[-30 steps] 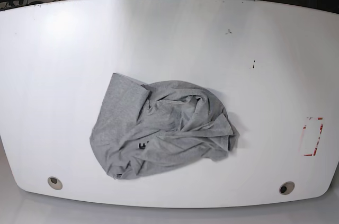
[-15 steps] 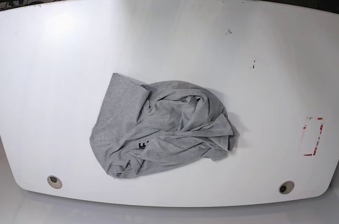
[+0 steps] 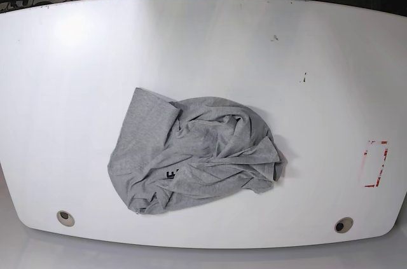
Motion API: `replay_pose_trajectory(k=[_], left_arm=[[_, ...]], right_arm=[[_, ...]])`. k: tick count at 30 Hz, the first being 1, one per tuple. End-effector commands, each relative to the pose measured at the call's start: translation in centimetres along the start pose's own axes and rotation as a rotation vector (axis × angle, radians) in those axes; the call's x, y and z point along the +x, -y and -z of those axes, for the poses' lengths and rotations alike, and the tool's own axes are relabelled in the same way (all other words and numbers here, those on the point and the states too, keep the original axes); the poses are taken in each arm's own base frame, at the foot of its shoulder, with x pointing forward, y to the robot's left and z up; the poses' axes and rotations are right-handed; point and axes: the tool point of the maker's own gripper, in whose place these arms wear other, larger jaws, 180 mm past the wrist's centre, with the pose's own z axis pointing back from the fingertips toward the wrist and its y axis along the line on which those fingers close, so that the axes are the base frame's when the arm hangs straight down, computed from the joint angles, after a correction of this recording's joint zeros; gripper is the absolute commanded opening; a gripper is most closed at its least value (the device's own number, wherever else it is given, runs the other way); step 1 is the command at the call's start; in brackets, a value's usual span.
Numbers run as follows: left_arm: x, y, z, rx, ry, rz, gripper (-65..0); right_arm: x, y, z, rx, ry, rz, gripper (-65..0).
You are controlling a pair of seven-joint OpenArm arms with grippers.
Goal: Fold the T-shirt properly
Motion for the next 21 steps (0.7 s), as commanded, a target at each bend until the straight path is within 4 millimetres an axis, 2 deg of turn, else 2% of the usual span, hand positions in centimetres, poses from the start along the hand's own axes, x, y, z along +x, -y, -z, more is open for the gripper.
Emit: replay_pose_trajectory(k=[1, 5, 7, 12, 16, 21], left_arm=[[0.0, -0.3, -0.1, 0.002, 0.007, 0.004, -39.6], [-0.3, -0.4, -0.3, 0.001, 0.030, 0.003, -39.6], [-0.2, -0.3, -0.6, -0.003, 0.070, 0.009, -39.6], [-1.2, -0.2, -1.4, -0.009, 0.103, 0.014, -39.6], [-1.4, 0.0, -2.7, -0.020, 0.154, 0.033, -39.6], [-1.7, 0.6, -5.3, -0.038, 0.229, 0.065, -39.6]], right_arm=[[0.1, 0.4, -0.3, -0.002, 0.018, -0.001, -22.7], [-0.3, 0.5, -0.8, -0.006, 0.041, 0.003, -23.1], [0.2, 0.5, -1.1, -0.008, 0.078, -0.009, -23.1], [0.1, 0.6, -2.1, -0.012, 0.108, -0.034, -23.1], [-0.1, 0.6, -3.3, -0.015, 0.133, -0.061, -22.8], [-0.5, 0.4, -4.8, -0.017, 0.143, -0.097, -23.1]])
